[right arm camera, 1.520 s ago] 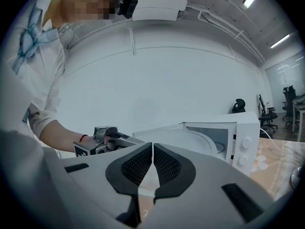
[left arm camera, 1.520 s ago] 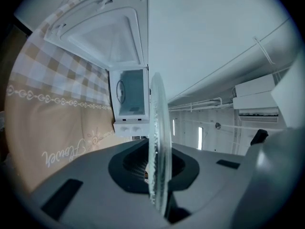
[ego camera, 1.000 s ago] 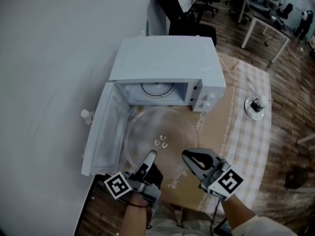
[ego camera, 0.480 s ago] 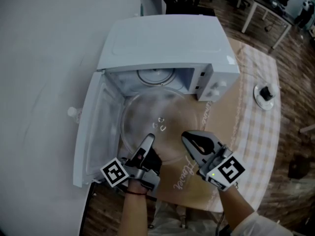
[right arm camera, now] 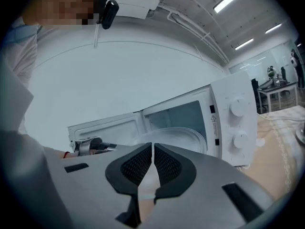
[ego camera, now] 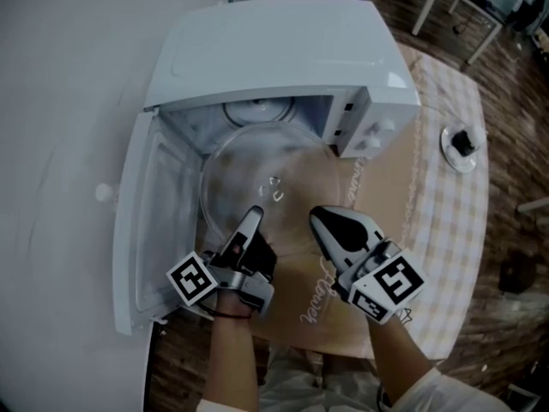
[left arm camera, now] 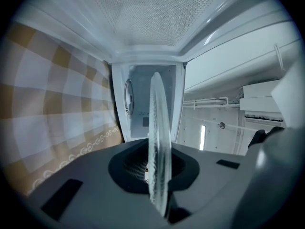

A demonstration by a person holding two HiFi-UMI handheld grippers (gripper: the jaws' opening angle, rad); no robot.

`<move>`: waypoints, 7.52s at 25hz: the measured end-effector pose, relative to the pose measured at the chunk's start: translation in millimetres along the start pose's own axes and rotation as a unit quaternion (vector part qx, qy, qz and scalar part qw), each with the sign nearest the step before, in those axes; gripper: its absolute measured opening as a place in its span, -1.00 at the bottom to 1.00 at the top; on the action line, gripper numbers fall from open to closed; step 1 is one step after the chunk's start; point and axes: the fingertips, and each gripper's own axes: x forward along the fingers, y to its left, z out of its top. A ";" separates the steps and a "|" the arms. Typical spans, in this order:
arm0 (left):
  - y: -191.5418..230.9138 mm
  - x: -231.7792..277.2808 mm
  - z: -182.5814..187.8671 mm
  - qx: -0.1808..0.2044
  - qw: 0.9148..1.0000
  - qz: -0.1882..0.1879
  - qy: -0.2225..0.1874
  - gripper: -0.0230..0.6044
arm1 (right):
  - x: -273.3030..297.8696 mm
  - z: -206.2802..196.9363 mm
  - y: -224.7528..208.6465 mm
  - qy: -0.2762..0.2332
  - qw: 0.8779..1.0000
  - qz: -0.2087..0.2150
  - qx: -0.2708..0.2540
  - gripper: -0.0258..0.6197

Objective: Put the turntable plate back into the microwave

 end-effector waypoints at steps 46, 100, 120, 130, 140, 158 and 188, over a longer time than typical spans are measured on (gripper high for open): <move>16.8 25.7 24.1 -0.031 0.999 0.027 -0.036 -0.88 | 5.4 -59.0 21.7 0.262 0.692 0.064 -0.669 -0.54; 51.2 153.0 125.2 -0.051 0.996 0.062 -0.042 -0.89 | 137.6 -31.1 -84.9 0.254 0.716 -0.045 -0.648 -0.73; 68.1 187.4 146.9 -0.061 0.992 0.086 -0.074 -0.88 | 180.5 -32.4 -99.7 0.267 0.682 -0.053 -0.679 -0.73; 77.0 187.6 157.1 -0.089 0.985 0.100 -0.104 -0.89 | 190.7 -27.5 -101.8 0.273 0.669 -0.050 -0.690 -0.76; 66.2 187.2 158.5 -0.092 0.988 0.060 -0.110 -0.53 | 190.2 -30.2 -102.9 0.291 0.688 -0.044 -0.664 -0.76; 56.4 141.5 105.8 0.070 0.994 0.079 -0.018 -0.47 | 187.1 -31.7 -102.7 0.299 0.701 -0.043 -0.646 -0.76; 77.1 116.8 112.2 0.107 0.983 0.150 0.003 -0.73 | 196.9 -57.5 -98.9 0.311 0.723 -0.054 -0.614 -0.73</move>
